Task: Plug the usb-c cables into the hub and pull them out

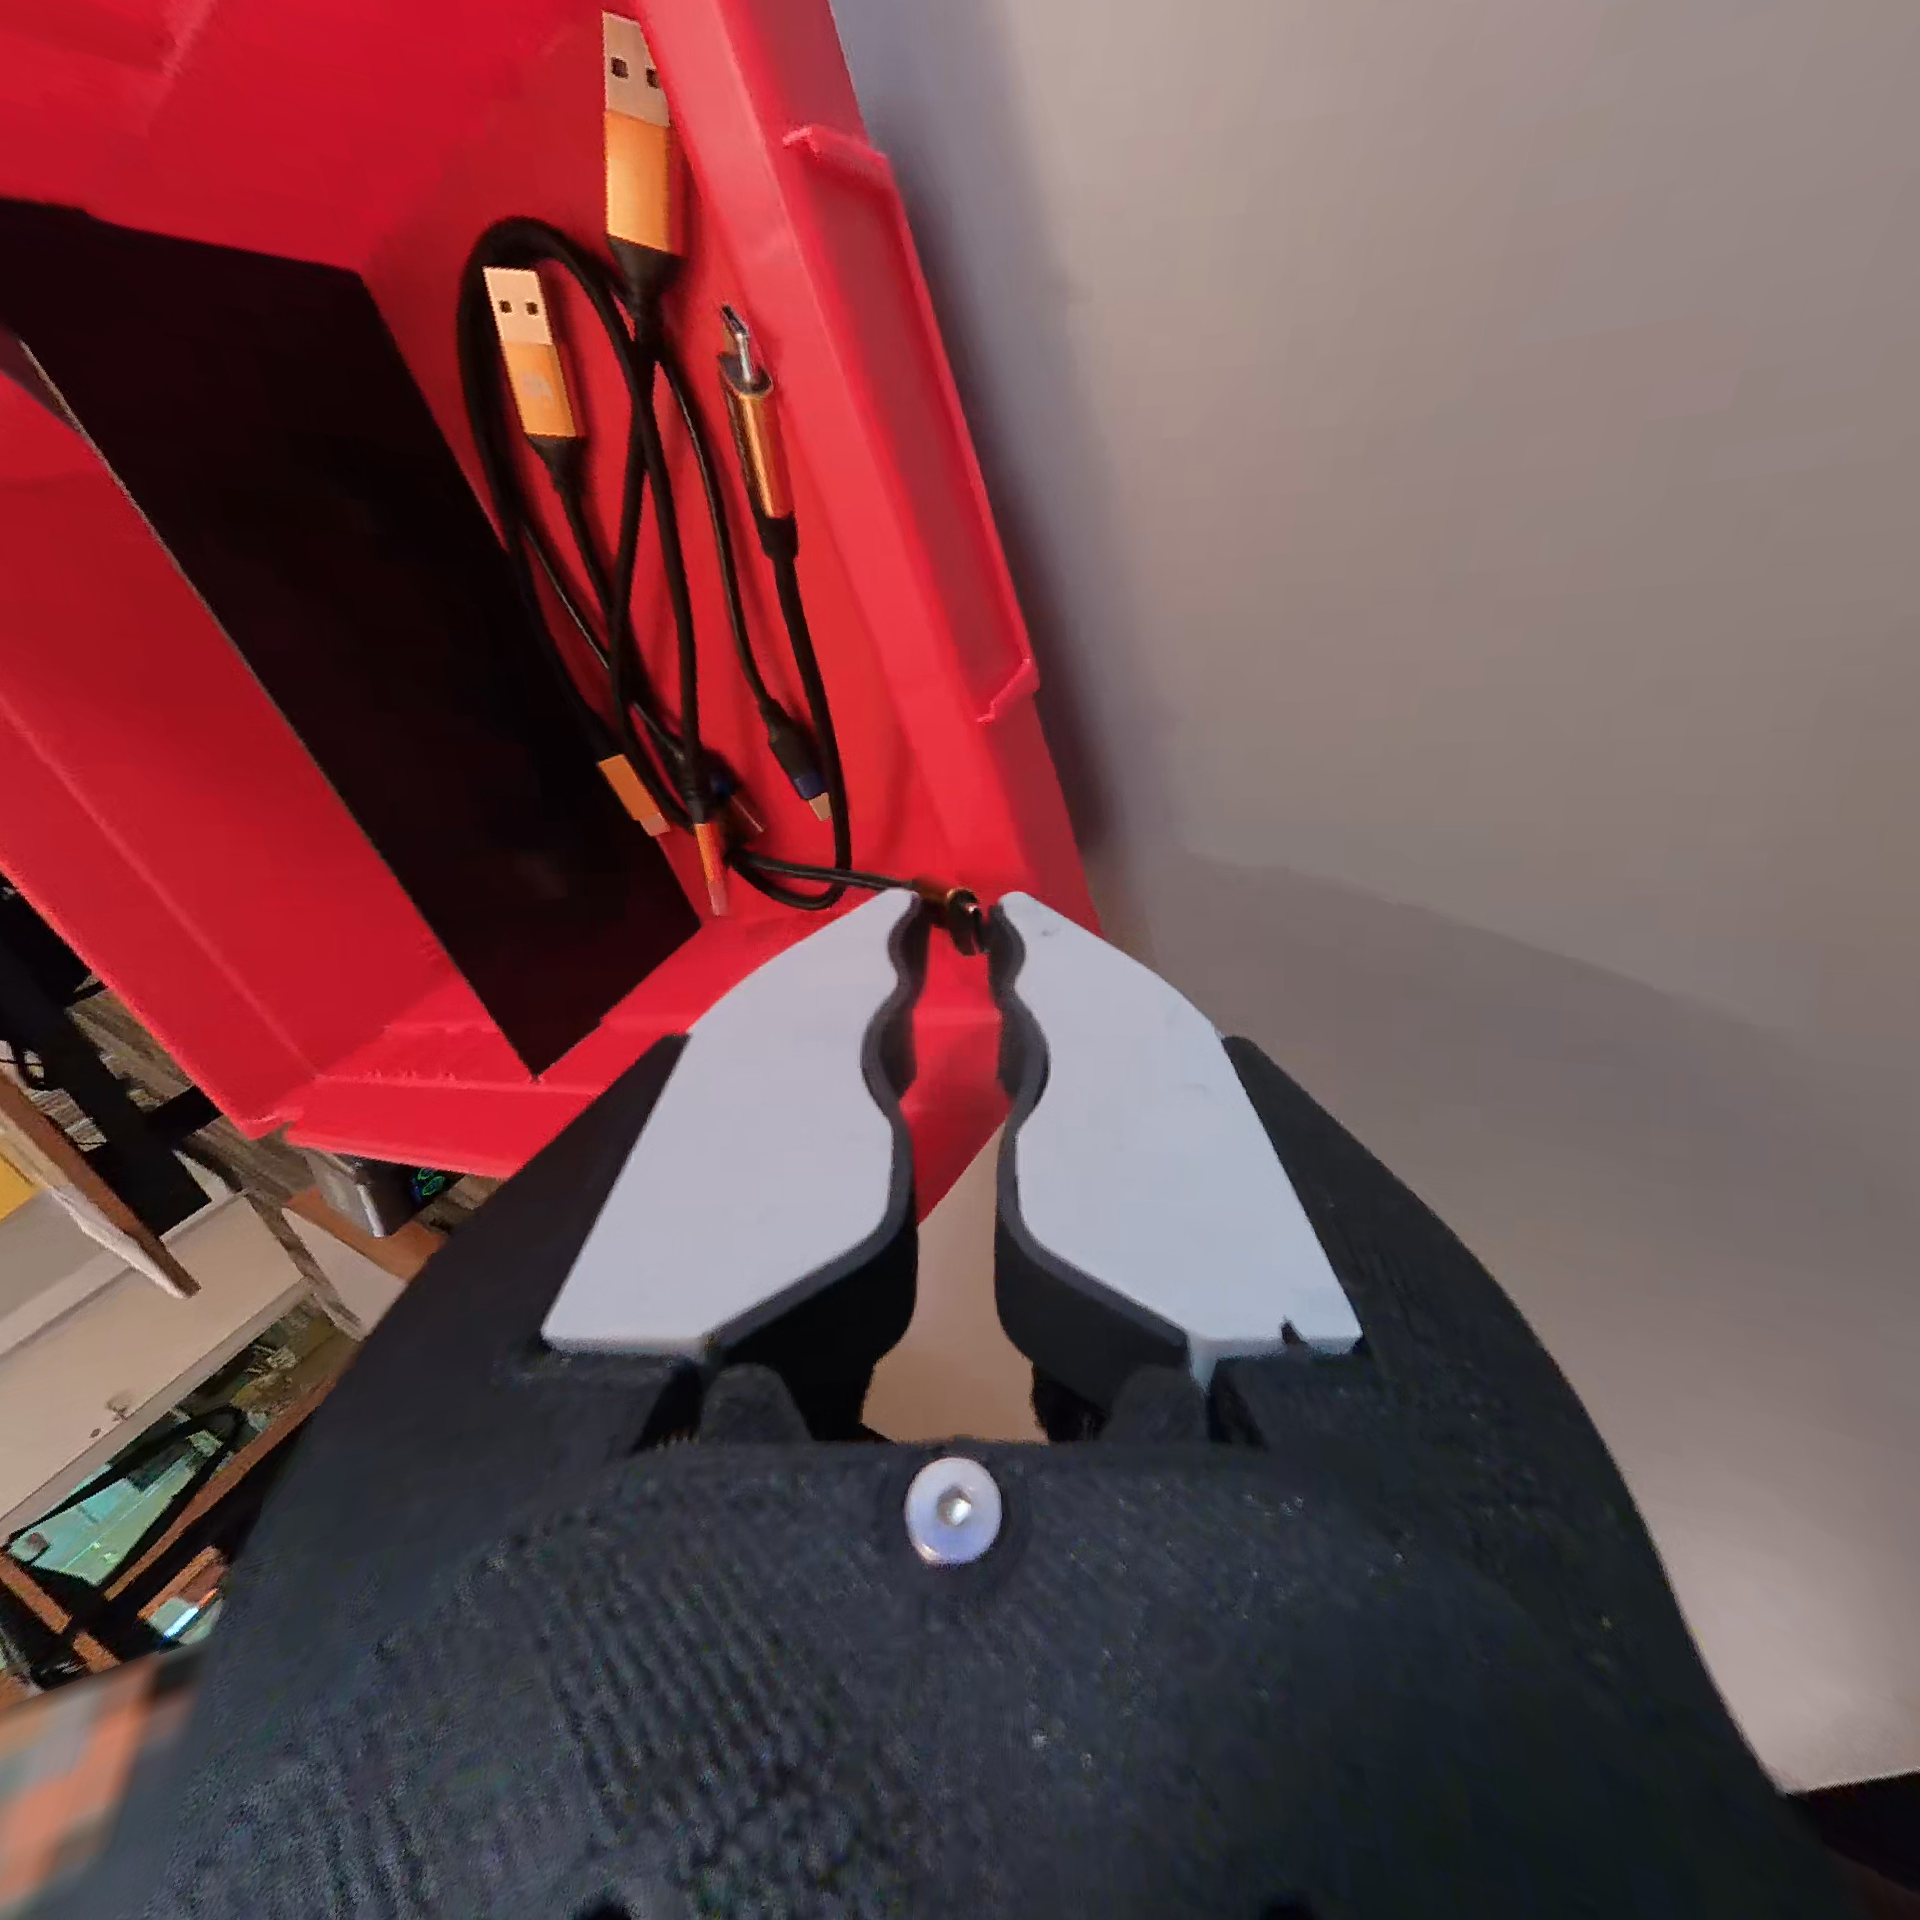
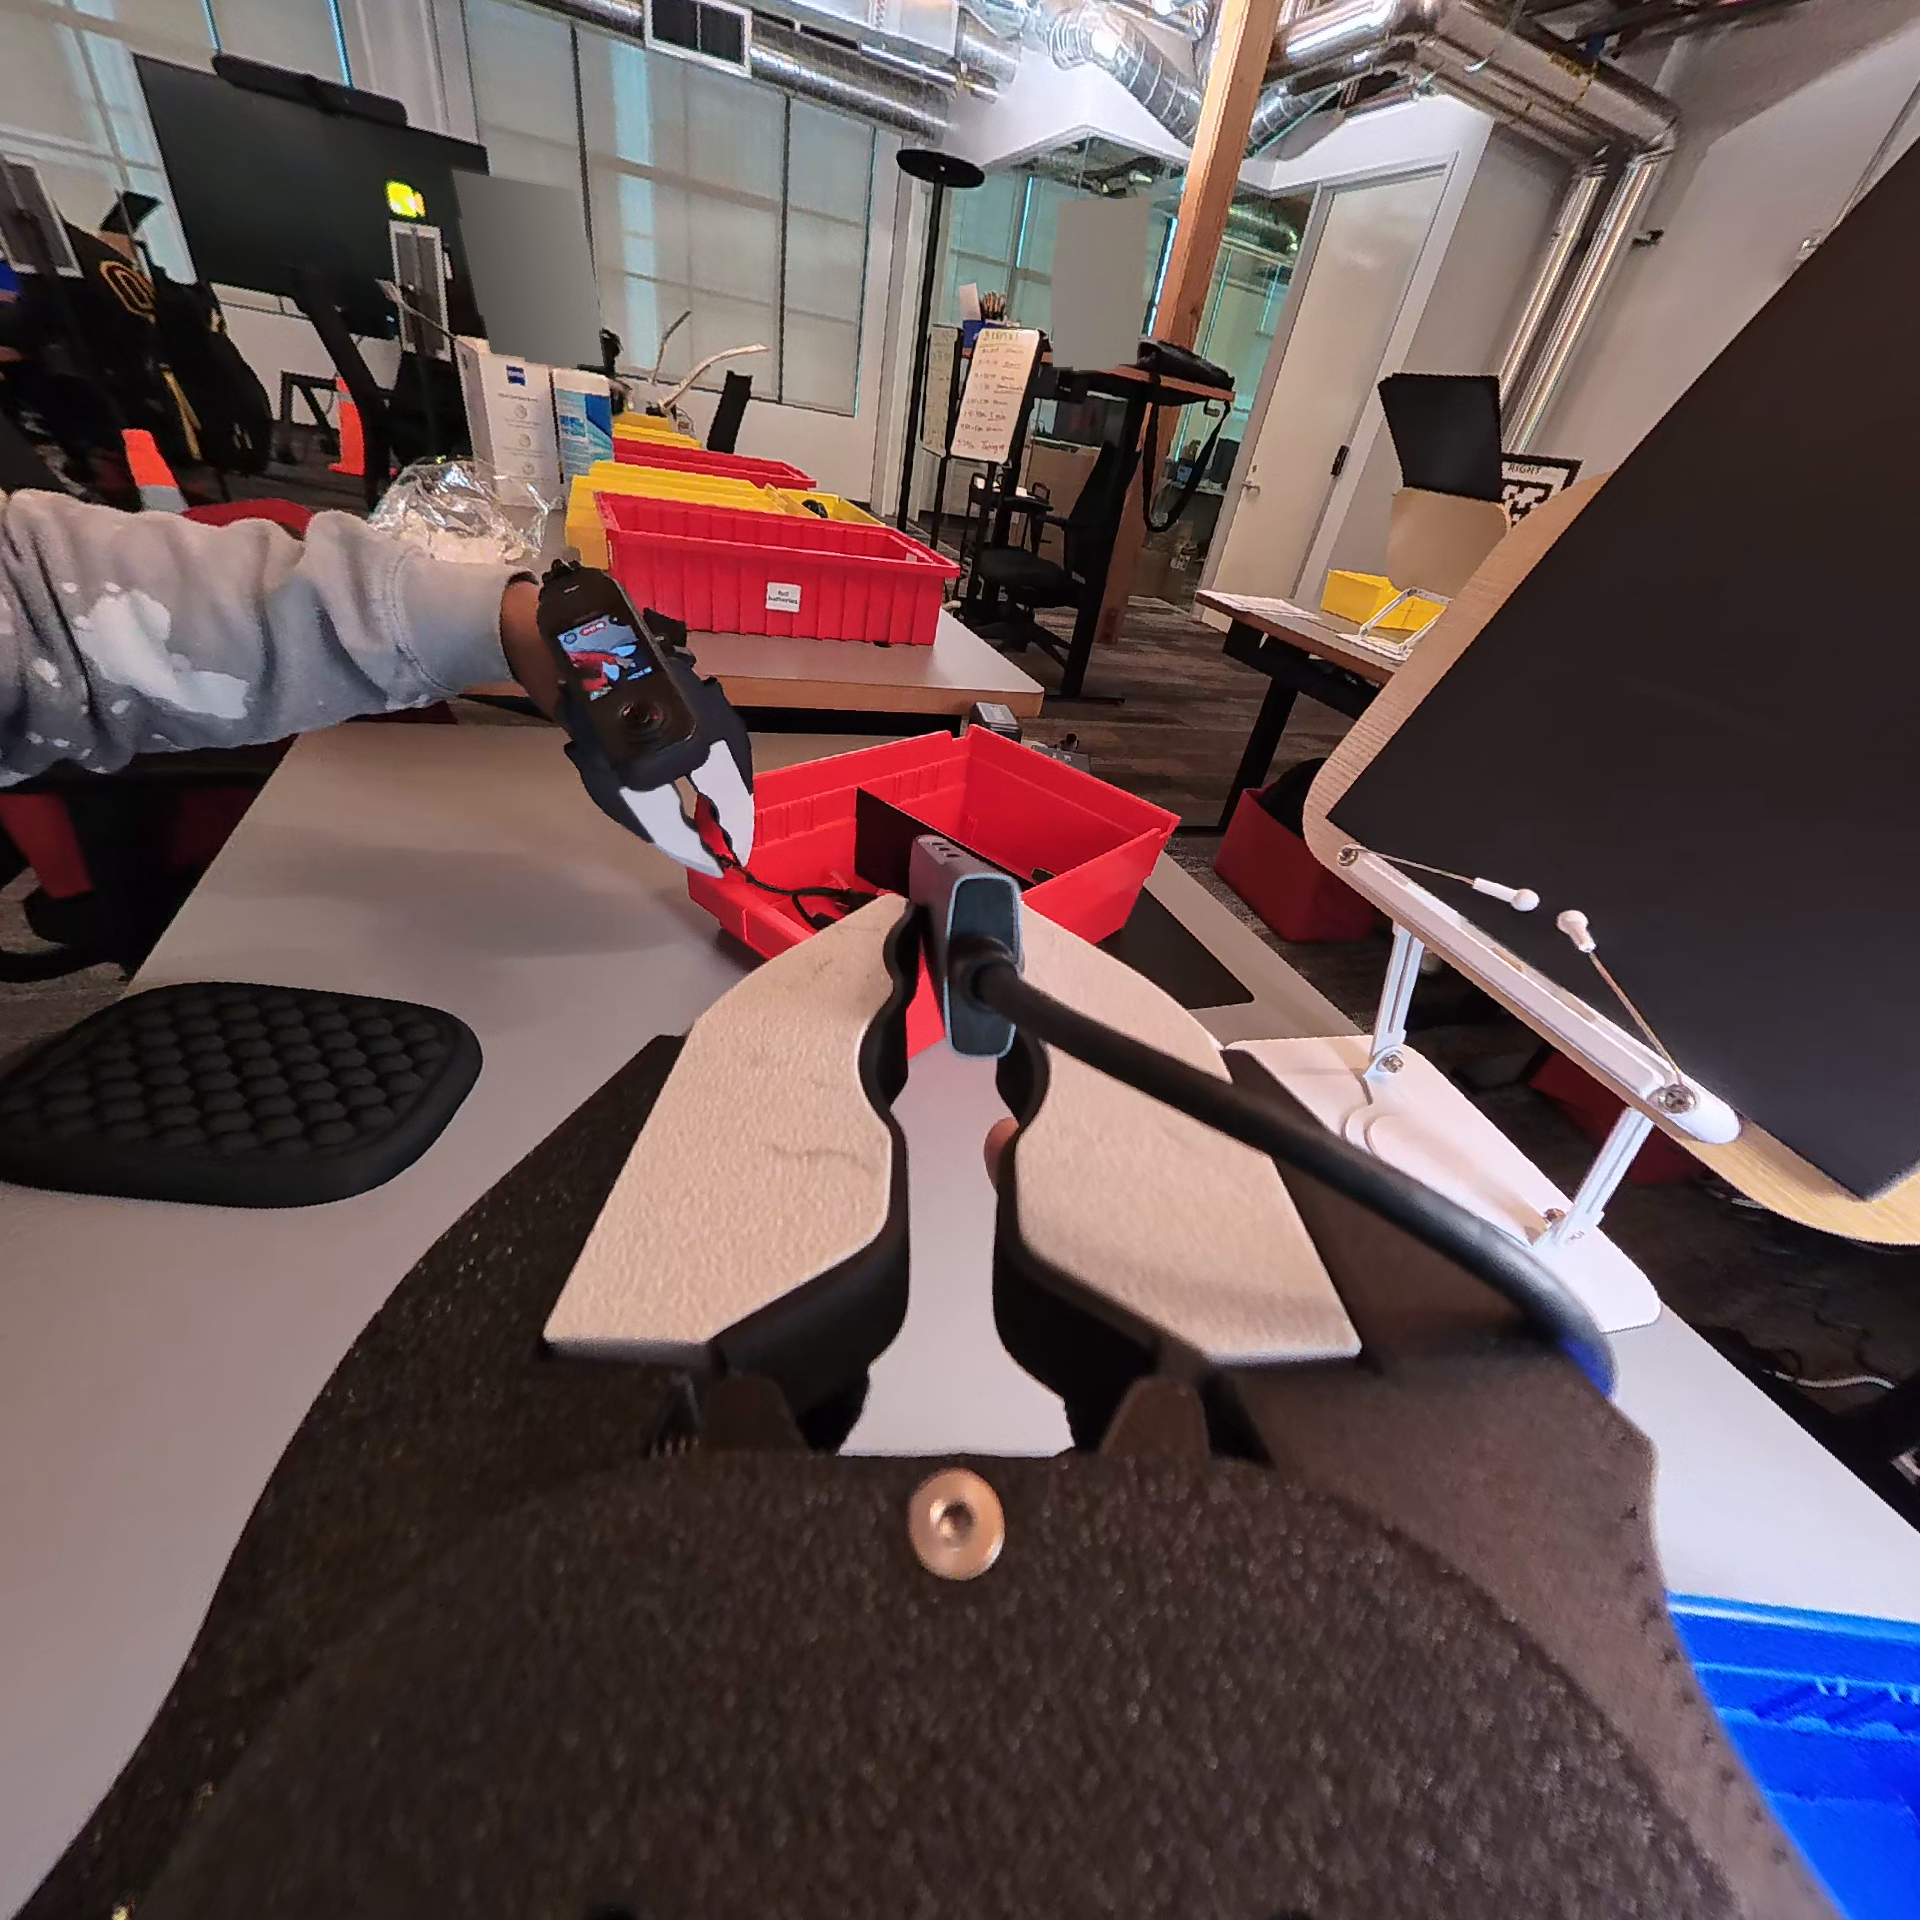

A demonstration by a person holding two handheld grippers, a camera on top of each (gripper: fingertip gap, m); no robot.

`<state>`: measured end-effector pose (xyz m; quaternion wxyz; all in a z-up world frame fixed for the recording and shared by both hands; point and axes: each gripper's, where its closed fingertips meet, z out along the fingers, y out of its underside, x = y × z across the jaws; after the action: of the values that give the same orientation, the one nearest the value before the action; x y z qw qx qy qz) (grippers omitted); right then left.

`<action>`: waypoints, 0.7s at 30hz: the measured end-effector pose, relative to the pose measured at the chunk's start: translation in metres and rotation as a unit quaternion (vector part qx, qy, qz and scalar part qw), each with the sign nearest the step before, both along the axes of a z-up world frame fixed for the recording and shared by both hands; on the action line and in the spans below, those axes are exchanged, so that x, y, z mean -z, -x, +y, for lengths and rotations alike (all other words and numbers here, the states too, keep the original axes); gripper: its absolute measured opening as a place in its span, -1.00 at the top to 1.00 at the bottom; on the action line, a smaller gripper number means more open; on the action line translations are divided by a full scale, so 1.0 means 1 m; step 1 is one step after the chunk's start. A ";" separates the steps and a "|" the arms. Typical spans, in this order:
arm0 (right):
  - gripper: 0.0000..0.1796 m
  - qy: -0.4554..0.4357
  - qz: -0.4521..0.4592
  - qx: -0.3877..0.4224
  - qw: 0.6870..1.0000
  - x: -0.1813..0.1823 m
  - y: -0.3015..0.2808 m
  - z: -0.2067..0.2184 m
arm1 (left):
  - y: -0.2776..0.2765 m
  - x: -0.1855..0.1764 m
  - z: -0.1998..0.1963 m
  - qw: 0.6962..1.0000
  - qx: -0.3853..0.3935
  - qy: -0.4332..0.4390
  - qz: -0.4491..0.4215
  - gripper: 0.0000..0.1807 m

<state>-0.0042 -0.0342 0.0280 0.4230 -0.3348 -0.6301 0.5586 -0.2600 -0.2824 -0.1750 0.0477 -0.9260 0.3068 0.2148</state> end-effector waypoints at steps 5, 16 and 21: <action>0.87 0.003 0.003 0.003 1.000 -0.002 -0.001 0.003 | 0.012 -0.026 0.012 0.998 -0.015 -0.050 0.033 0.92; 0.87 0.002 0.016 0.004 1.000 -0.010 -0.007 0.002 | 0.039 -0.172 0.035 0.963 -0.078 -0.253 0.042 0.92; 0.87 0.002 0.030 0.007 1.000 -0.018 -0.014 0.004 | 0.033 -0.221 0.042 0.947 -0.071 -0.309 0.041 0.92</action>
<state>0.0097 -0.0305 0.0464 0.4447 -0.3231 -0.6142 0.5663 -0.2927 -0.2403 0.0455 0.3038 -0.8756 0.1603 0.3397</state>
